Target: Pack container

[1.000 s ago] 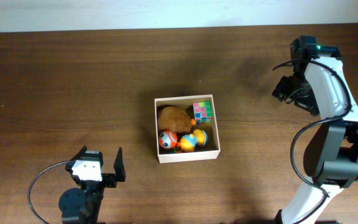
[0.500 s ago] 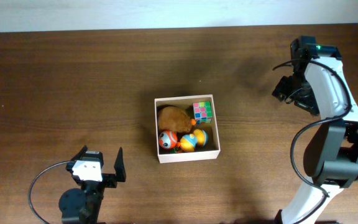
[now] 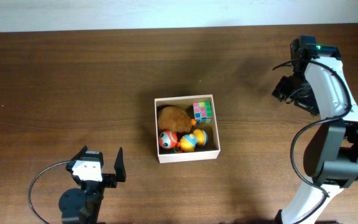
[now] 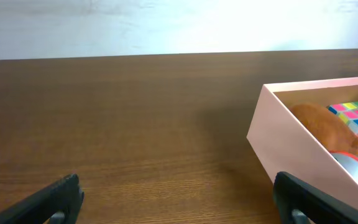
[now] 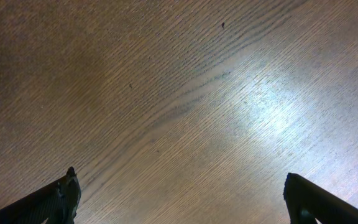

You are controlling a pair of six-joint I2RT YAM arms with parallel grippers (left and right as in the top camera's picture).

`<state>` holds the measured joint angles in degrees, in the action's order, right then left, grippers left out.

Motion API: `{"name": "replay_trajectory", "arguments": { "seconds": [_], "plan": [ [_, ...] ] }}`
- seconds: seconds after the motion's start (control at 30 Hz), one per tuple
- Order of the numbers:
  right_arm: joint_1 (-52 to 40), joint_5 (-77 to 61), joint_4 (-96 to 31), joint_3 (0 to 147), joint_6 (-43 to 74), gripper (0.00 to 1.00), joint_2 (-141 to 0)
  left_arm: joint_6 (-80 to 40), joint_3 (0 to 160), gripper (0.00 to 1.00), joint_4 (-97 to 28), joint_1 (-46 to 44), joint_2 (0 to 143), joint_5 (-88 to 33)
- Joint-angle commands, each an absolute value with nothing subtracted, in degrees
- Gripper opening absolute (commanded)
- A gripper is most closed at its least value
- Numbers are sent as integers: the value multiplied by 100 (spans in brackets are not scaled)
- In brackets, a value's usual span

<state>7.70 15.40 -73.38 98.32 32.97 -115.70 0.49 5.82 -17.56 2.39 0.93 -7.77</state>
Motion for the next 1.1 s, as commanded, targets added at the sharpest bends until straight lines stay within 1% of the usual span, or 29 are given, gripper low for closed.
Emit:
{"name": "replay_trajectory", "arguments": {
  "seconds": [0.0,0.17,0.2,0.53,0.57,0.7,0.77,0.93,1.0,1.03,1.07],
  "plan": [
    [784,1568,-7341,9835,3354,99,-11456,178,550,99,-1756,279,30,-880],
    [751,1568,-7341,9835,3354,99,-10768,178,550,99,-1756,279,30,-878],
    [746,1597,-7345,9835,3328,99,-10311,178,550,99,-1756,279,30,-880],
    [648,1603,-7334,9789,3332,99,-7472,178,550,99,-1756,279,30,-880],
    [565,1612,-7205,9640,3330,99,-6949,178,550,99,-1756,279,30,-878],
    [489,1317,-6222,8615,3323,99,-5701,178,550,99,-1756,279,30,-880],
    [489,974,-5557,7940,3041,99,-5183,178,550,99,-1756,279,30,-880],
    [489,-445,-2995,5760,1732,99,-3892,178,550,99,-1756,279,30,-880],
    [489,-827,-2283,5070,1487,99,-3514,178,550,99,-1756,279,30,-880],
    [489,-985,-1686,4338,1481,99,-3087,178,550,99,-1756,279,30,-878],
    [486,-1017,-1437,4010,1481,99,-2897,178,550,99,-1756,279,30,-878]
  ]
}}
